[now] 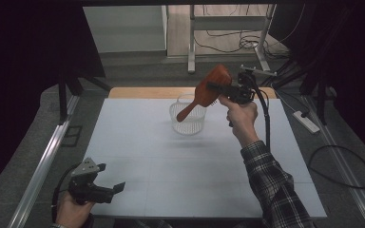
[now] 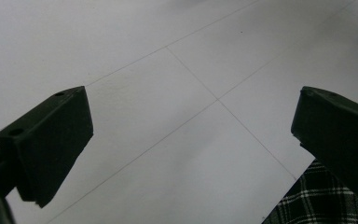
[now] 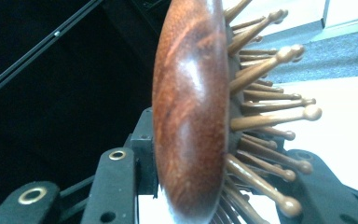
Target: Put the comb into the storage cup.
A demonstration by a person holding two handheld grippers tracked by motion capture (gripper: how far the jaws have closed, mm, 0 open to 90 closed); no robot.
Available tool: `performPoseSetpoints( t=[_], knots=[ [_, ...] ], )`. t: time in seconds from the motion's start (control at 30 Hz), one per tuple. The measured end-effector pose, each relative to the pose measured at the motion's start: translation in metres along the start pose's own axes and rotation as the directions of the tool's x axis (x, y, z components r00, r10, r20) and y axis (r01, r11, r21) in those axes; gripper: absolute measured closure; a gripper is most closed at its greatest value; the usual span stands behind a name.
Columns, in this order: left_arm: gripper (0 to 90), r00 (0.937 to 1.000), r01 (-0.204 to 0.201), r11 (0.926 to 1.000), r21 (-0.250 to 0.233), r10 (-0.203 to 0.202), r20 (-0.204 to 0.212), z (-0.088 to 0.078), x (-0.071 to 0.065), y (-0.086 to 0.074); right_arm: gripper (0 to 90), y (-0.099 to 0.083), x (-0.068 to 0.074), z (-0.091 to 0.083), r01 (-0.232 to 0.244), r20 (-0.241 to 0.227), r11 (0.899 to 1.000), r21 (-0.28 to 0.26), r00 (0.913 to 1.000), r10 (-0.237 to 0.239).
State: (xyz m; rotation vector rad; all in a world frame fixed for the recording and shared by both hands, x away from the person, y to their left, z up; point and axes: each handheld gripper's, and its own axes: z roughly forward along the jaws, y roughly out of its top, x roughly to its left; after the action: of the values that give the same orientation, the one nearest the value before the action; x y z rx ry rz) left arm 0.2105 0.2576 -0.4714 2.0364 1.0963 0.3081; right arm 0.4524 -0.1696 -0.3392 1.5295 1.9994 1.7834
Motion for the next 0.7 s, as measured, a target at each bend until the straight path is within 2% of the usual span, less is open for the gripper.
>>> performPoseSetpoints(
  t=[0.4, 0.7],
  knots=[
    [0.0, 1.0000, -0.005, 1.0000, 0.003, 0.005, -0.001, 0.000, -0.001, 0.000, 55.3, 0.007, -0.007, 0.015, 0.007, 0.050, 1.000, -0.016, 0.9987, -0.006],
    [0.0, 1.0000, -0.006, 1.0000, 0.000, 0.006, -0.001, 0.000, -0.001, 0.000, 55.3, 0.001, -0.011, 0.031, 0.024, 0.087, 1.000, 0.003, 0.9959, -0.025]
  ],
)
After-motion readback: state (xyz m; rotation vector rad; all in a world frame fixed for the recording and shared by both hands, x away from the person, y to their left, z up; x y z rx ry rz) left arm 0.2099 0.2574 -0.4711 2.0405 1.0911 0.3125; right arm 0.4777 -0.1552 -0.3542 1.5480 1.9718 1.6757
